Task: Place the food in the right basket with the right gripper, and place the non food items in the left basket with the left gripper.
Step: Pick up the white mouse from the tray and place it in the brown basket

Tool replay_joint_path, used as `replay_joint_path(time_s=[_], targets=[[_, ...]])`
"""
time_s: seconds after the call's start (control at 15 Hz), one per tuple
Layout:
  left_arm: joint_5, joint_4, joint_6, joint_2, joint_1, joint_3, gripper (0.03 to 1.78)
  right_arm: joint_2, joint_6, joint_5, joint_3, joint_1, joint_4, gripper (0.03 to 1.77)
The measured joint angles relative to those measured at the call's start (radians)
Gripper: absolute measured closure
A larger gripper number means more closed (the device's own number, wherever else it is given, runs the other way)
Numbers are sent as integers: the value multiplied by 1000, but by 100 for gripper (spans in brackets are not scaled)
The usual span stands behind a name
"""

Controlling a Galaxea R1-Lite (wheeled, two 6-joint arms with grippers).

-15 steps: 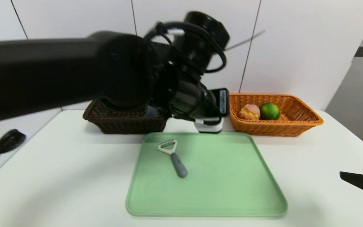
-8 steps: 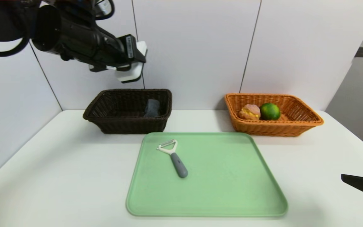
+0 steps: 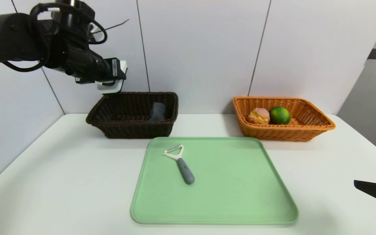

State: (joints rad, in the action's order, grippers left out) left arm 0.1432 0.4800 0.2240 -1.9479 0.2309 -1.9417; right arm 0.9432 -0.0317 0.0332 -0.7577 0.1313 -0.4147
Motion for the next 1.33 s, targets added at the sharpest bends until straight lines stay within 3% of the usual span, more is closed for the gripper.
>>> replay_joint_path(time_s=[0.67, 1.33], targets=[[1, -99, -18, -181, -47, 35, 81, 9, 0, 0, 3, -1, 1, 9], [-2, -106, -20, -247, -54, 31, 81, 29, 1, 2, -3, -1, 3, 9]])
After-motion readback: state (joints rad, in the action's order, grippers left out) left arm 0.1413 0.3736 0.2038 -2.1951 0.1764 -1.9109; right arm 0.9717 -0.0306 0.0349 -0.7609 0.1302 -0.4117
